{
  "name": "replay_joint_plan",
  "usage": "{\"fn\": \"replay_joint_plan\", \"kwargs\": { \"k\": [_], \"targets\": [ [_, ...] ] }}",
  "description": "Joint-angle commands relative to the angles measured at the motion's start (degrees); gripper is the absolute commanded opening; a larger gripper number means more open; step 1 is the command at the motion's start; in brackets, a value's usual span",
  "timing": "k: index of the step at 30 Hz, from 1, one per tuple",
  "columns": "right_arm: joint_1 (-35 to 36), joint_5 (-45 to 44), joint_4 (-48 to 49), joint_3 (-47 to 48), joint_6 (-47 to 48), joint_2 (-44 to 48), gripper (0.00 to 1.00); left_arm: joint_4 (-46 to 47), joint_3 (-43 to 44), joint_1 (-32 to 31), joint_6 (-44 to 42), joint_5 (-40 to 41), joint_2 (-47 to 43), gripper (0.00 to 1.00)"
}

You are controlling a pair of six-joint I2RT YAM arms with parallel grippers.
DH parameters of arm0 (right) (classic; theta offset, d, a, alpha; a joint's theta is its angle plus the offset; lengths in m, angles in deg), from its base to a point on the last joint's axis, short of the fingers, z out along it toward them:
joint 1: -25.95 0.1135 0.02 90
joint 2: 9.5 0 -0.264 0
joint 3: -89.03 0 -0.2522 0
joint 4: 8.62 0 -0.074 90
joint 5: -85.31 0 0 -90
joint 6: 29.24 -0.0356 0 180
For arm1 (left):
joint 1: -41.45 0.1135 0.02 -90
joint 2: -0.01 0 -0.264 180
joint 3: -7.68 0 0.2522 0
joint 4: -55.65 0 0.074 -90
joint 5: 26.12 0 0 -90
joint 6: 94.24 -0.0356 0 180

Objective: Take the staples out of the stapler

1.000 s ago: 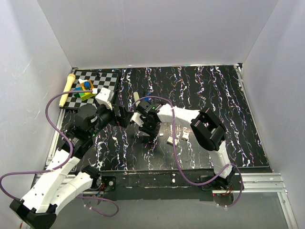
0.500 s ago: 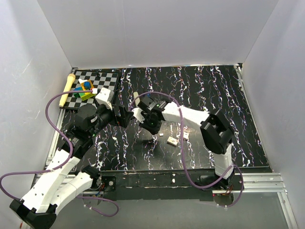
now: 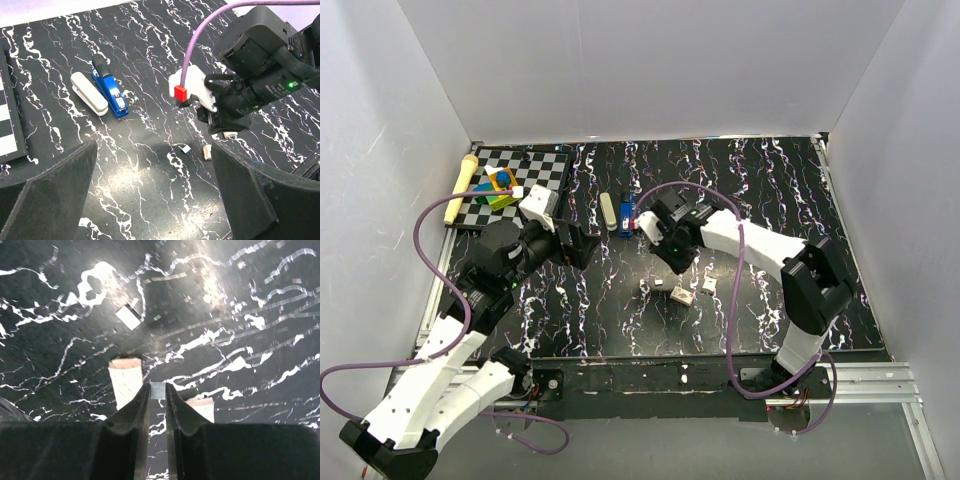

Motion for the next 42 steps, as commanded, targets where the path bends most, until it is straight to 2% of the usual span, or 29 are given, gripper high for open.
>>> {"fn": "replay_joint_plan", "kwargs": {
  "k": [1,10,42],
  "targets": [
    [-2.99,-0.93,0.06,-2.54,-2.16,4.16,0.18,0.75,-0.43,-0.06,0.18,-1.05,-1.41,0.98],
    [-7.30,-7.17,0.15,-5.45,-7.35,3.46,0.18,0.75,-0.51,-0.06,0.18,-0.96,-1.94,0.98],
    [-9.85,-8.31,0.50,-11.86,-15.70,2.58,0.17,0.75,-0.43,-0.06,0.09,-1.84,-1.50,0.98]
  ]
}}
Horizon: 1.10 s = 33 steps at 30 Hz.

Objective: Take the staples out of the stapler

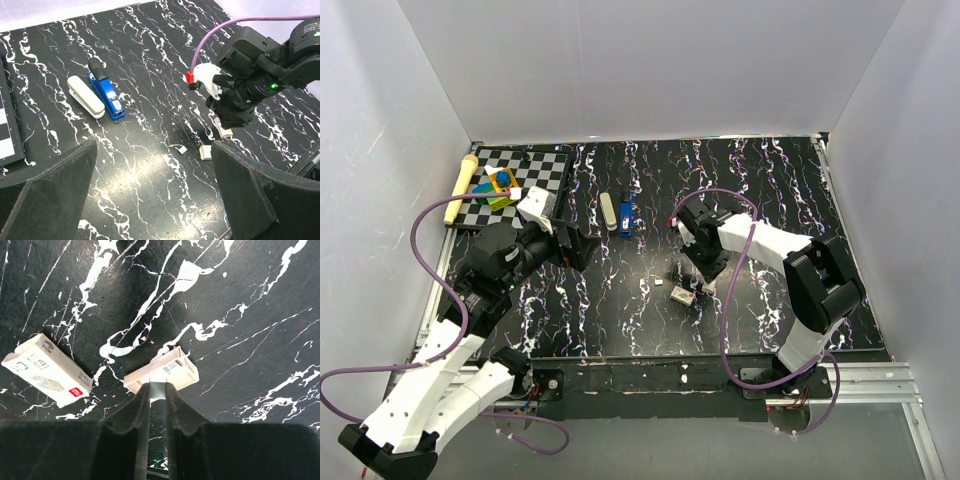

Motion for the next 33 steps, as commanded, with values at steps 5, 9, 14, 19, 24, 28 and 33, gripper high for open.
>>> {"fn": "replay_joint_plan", "kwargs": {
  "k": [5,9,14,19,24,28,33],
  "targets": [
    [-0.15,0.19,-0.04,-0.21,-1.06,-0.07,0.19,0.75,-0.38,-0.06,0.00,-0.59,-0.23,0.98],
    [-0.15,0.02,-0.48,0.40,-2.38,0.10,0.24,0.75,-0.30,-0.06,-0.09,-0.86,-0.06,0.98],
    [-0.15,0.37,-0.57,0.84,-2.55,0.02,0.32,0.75,-0.38,-0.06,-0.09,-0.95,-0.06,0.98],
    [-0.15,-0.07,-1.45,1.80,-2.64,0.54,0.34,0.75,-0.30,-0.06,-0.09,-0.95,-0.06,0.98],
    [0.03,0.01,-1.98,4.00,-2.29,2.91,0.34,0.75,-0.30,-0.06,-0.17,-0.95,-0.06,0.98],
    [1.25,3.79,-1.63,5.76,-1.67,4.59,0.36,0.66,-0.38,-0.06,-0.17,-0.95,-0.06,0.98],
    [5.64,8.52,-0.93,8.31,1.22,4.33,0.38,0.75,-0.30,0.03,-0.35,-0.77,-0.23,0.98]
  ]
}}
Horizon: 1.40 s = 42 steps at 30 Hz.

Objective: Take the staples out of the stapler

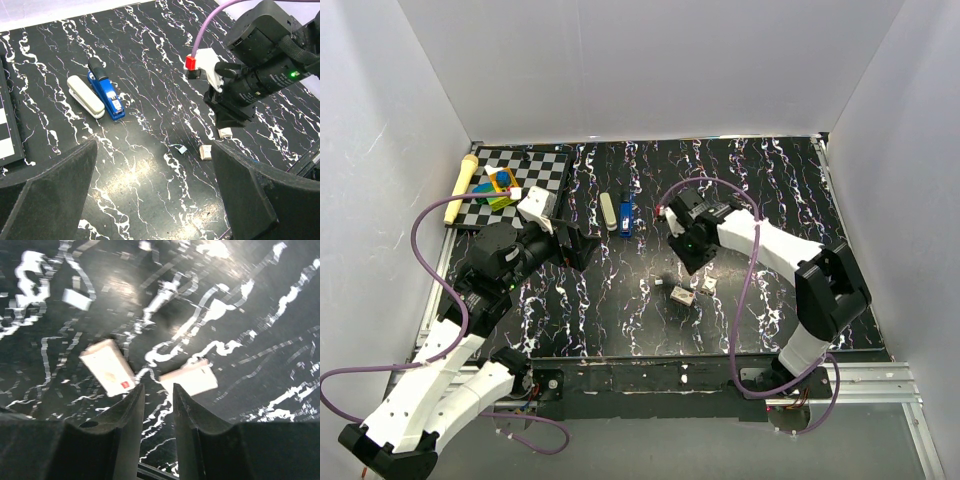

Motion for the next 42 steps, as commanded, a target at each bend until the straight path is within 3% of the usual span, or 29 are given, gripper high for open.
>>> {"fn": "replay_joint_plan", "kwargs": {
  "k": [1,11,25,42],
  "targets": [
    [4.38,5.87,0.78,3.59,2.60,1.55,0.39,0.66,-0.38,-0.06,-0.33,-0.20,-0.49,0.98],
    [10.45,5.79,5.09,4.56,13.32,-4.42,0.46,0.57,-0.38,-0.06,-0.68,0.24,-0.94,0.98],
    [10.63,11.06,3.16,10.97,20.88,-12.25,0.51,0.49,-0.30,-0.06,-0.86,0.50,-0.67,0.98],
    [10.81,9.40,3.07,12.29,24.84,-16.47,0.54,0.40,-0.21,-0.06,-1.03,-0.29,0.65,0.98]
  ]
}}
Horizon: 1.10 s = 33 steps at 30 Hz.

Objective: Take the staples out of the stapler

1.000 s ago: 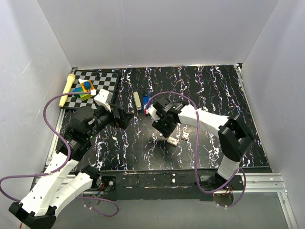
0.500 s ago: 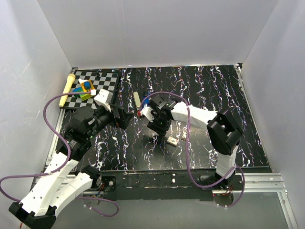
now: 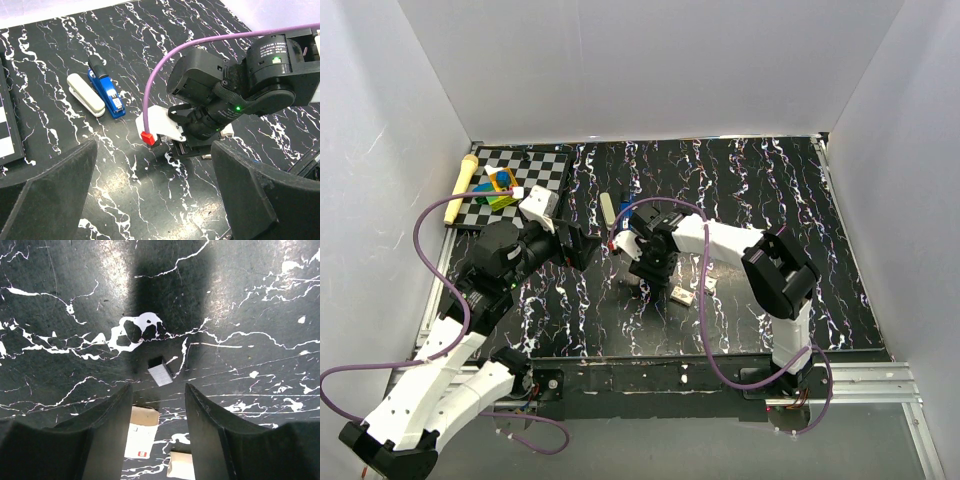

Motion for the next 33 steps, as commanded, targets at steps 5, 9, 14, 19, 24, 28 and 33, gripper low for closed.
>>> {"fn": "replay_joint_plan", "kwargs": {
  "k": [5,9,14,19,24,28,33],
  "targets": [
    [0.34,-0.49,-0.19,3.88,1.19,-2.44,0.54,0.51,-0.12,-0.06,-0.77,-0.60,0.45,0.98],
    [0.60,-0.31,-0.89,4.24,1.19,-3.50,0.54,0.51,-0.12,0.03,-0.77,-0.51,0.63,0.98],
    [1.30,-1.36,-0.80,3.88,1.37,-3.94,0.54,0.42,-0.03,-0.06,-0.86,-0.60,0.63,0.98],
    [1.92,-2.50,-1.94,3.88,1.46,-4.29,0.52,0.42,-0.12,-0.06,-0.86,-0.60,0.54,0.98],
    [2.62,-3.74,-2.65,3.80,0.76,-4.64,0.43,0.42,-0.12,-0.06,-0.86,-0.68,0.36,0.98],
    [2.53,-3.91,-3.17,3.53,-0.03,-4.29,0.34,0.33,-0.12,0.03,-0.86,-0.68,0.28,0.98],
    [2.71,-3.91,-3.62,3.53,-1.35,-3.94,0.25,0.51,-0.03,-0.06,-0.86,-0.77,0.10,0.98]
  ]
}}
